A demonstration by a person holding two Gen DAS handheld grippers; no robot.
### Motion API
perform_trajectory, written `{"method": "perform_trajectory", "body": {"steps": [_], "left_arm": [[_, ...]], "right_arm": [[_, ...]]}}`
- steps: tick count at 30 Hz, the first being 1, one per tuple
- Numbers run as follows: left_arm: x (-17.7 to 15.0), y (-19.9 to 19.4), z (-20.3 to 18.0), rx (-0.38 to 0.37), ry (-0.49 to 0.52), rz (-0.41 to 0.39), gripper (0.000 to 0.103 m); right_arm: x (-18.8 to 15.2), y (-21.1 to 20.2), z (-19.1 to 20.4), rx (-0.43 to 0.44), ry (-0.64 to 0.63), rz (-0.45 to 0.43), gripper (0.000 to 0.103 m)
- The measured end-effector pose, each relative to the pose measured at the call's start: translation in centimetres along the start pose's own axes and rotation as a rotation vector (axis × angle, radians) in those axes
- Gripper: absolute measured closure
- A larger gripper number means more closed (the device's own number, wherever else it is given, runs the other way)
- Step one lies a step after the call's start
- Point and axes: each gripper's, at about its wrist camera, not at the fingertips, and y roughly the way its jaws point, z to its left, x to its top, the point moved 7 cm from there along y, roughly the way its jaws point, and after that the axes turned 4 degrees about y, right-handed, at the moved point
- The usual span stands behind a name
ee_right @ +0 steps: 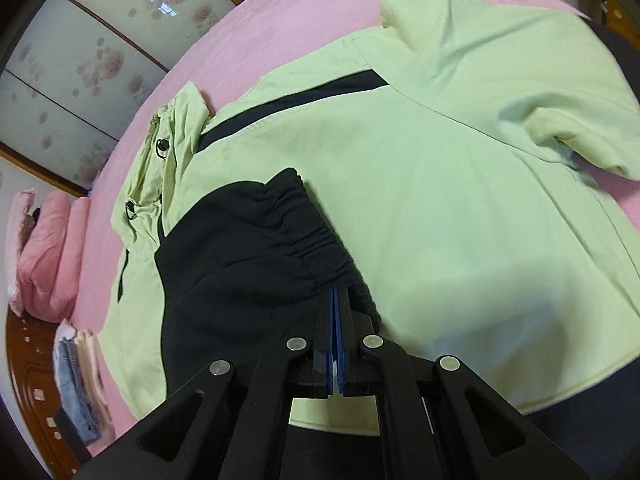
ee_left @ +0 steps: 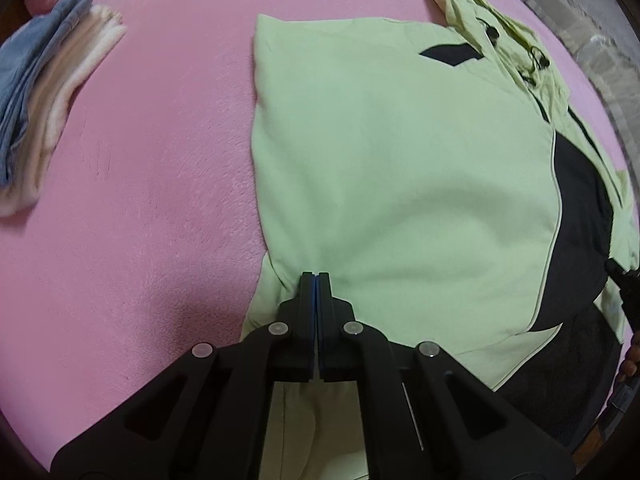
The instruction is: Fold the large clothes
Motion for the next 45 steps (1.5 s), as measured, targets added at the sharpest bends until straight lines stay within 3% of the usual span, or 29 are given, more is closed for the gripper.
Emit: {"method": "perform_trajectory", "body": {"steps": [2, 5, 9, 11, 13, 16, 20, 22, 24, 28, 33, 34, 36, 37, 38, 40, 45], "left_arm": [[0.0, 0.0, 0.0, 0.009, -0.008, 0.001, 0.103], [0.1, 0.2, 0.0, 0.013, -0.025, 0.006, 0.103], [0.2, 0.5, 0.0, -0.005, -0.023, 0.014, 0.103], [0.4, 0.7, 0.1, -0.022, -0.027, 0.024, 0.103], [0.6, 1.0, 0.2, -0.045, -0.03, 0.034, 0.103], [0.8, 1.3, 0.6, -0.082, -0.024, 0.05, 0.103], [1.1, 1.6, 0.8, -0.12, -0.029, 0.07, 0.103], [1.2, 1.8, 0.8, -0.136, -0.031, 0.076, 0.103], [1.3, 1.8, 0.9, -0.153, -0.027, 0.079, 0.103], [1.5, 1.4, 0.9, -0.17, 0.026, 0.106, 0.103], [1.3, 0.0, 1.1, -0.154, 0.036, 0.147, 0.101], [1.2, -0.5, 0.8, -0.152, 0.027, 0.158, 0.092], [0.6, -1.6, -0.3, -0.152, 0.054, 0.163, 0.063], [0.1, -2.6, -1.1, -0.139, 0.083, 0.152, 0.036], [-0.2, -3.3, -1.7, -0.105, 0.101, 0.137, 0.02], [-1.3, -4.9, -2.4, -0.038, 0.109, 0.098, 0.02], [-4.9, -6.1, -4.6, -0.007, 0.093, 0.166, 0.02]], "right_arm": [[-1.1, 0.5, 1.7, -0.011, -0.001, -0.015, 0.098], [0.0, -0.7, -0.6, -0.014, 0.008, -0.039, 0.09], [-0.1, -1.4, -0.4, -0.039, -0.036, -0.051, 0.074], [-0.5, -0.9, 0.6, -0.04, -0.076, -0.053, 0.058], [-0.8, -1.0, 1.4, -0.016, -0.106, -0.047, 0.027], [-1.6, 0.1, 3.5, -0.093, -0.204, -0.042, 0.012], [-3.4, 2.1, 5.9, -0.321, -0.383, -0.071, 0.005], [-4.0, 2.4, 6.5, -0.368, -0.39, -0.094, 0.005], [-4.4, 2.2, 6.5, -0.383, -0.327, -0.094, 0.005], [-6.1, 1.2, 5.9, -0.367, -0.175, -0.009, 0.005], [-9.4, -2.0, 6.3, -0.366, -0.146, 0.016, 0.005], [-10.1, -2.5, 6.5, -0.361, -0.143, 0.026, 0.005], [-11.6, -3.4, 7.1, -0.342, -0.15, 0.051, 0.005], [-12.2, -3.8, 7.4, -0.333, -0.155, 0.059, 0.005], [-12.9, -4.2, 7.9, -0.316, -0.165, 0.076, 0.005], [-14.1, -5.1, 8.3, -0.287, -0.178, 0.098, 0.005], [-16.0, -6.7, 8.8, -0.257, -0.301, 0.111, 0.005]]}}
